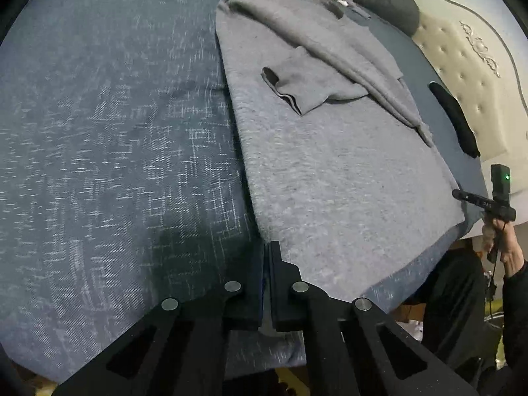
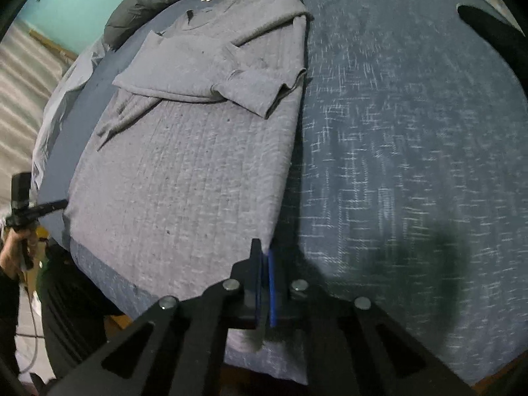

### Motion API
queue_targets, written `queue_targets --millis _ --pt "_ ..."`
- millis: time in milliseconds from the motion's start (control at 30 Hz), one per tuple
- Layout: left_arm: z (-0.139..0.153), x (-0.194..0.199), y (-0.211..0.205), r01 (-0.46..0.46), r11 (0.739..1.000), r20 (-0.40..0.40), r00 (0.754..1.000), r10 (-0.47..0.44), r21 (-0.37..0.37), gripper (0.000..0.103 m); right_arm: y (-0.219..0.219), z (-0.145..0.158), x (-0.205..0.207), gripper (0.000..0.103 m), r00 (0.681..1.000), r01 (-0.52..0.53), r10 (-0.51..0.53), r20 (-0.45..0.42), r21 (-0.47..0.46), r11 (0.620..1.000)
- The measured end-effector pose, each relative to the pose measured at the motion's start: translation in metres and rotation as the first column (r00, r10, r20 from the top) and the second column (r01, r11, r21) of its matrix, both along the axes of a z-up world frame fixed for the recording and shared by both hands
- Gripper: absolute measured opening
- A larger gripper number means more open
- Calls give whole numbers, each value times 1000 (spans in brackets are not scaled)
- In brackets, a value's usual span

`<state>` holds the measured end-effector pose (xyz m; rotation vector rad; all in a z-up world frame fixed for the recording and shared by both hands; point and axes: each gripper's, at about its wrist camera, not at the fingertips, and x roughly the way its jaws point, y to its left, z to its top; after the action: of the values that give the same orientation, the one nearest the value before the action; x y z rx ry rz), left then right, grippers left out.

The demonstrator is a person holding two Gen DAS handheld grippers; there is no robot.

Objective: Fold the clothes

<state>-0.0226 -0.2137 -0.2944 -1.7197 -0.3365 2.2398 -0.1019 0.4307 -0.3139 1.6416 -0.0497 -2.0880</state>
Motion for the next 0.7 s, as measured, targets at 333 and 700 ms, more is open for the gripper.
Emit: queue_targets --millis 333,700 --pt "-17 -4 -7 -27 999 30 999 28 -40 9 3 -9 -8 8 999 35 -35 21 20 999" --pt "15 -78 -39 -163 986 -119 980 157 -36 36 -16 34 -71 29 977 152 -170 -131 -141 978"
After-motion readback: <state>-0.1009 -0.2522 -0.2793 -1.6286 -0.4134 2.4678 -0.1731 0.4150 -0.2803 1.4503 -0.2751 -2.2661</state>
